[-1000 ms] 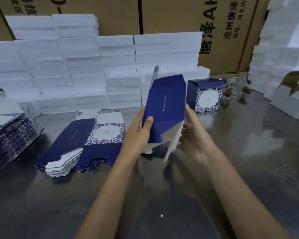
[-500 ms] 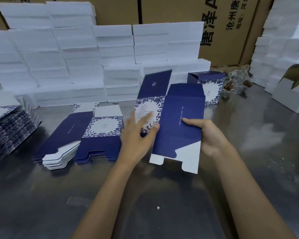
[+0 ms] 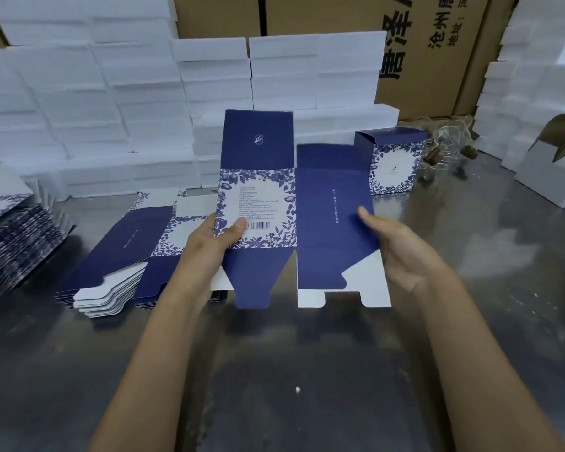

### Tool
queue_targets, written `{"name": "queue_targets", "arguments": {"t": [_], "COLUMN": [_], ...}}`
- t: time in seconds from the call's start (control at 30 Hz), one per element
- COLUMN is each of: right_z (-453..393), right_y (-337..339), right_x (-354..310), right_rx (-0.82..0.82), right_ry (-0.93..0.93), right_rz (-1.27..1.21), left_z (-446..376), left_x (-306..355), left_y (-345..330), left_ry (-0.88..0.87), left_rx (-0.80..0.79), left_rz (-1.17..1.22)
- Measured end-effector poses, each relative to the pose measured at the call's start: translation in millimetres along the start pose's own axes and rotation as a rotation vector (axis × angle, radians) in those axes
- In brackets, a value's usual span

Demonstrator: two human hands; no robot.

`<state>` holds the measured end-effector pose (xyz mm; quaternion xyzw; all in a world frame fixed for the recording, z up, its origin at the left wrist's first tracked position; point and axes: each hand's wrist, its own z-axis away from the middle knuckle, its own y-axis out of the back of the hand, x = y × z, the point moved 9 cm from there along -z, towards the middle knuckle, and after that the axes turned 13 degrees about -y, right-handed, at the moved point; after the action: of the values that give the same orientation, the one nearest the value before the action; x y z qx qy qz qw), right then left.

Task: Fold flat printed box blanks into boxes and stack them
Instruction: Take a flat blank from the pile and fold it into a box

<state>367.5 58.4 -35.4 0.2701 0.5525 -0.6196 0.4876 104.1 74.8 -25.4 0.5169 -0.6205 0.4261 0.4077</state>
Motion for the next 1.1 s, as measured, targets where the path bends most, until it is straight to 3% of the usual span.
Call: {"name": "queue_targets", "arguments": {"t": [0.13,0.37,0.53,0.67,0.77,0.97,1.1], "right_z": [-6.6,-7.6,-9.3,-7.0,-5.8,-7.6,-7.2], "right_y": [5.4,-0.5,7.0,3.9,-0.3,17.3,18.1], "right_x": [2.9,24.7,10.9,11.0,11.6,4.5,7.5], "right_rx": [0.040,-0.026,0.140,0.099,0.025,0.167,0.137], "right_ry": [0.019,-0.155,-0.020,-0.026,-0.027,0.034,-0.059], "right_rz": [0.081,0.168,0.046,0.057,0.082,0.112,0.162], "left_z": [-1.0,2.5,6.7,5.7,6.2,1.4,1.8], "left_x": [-2.3,0.4,-2.8,4.6,5.7,-4.0,1.6], "left_y": [4.3,17.6,5.1,11.7,17.9,6.6,5.7], "left_ry": [0.012,0.005,0.058,-0.013,-0.031,0.000,-0.053], "left_rx": [0.013,0.097,0.052,0.173,0.267,0.202,0.238], "left_rz": [-0.028,-0.139,-0.142,-0.234,-0.172,-0.251,-0.370]}}
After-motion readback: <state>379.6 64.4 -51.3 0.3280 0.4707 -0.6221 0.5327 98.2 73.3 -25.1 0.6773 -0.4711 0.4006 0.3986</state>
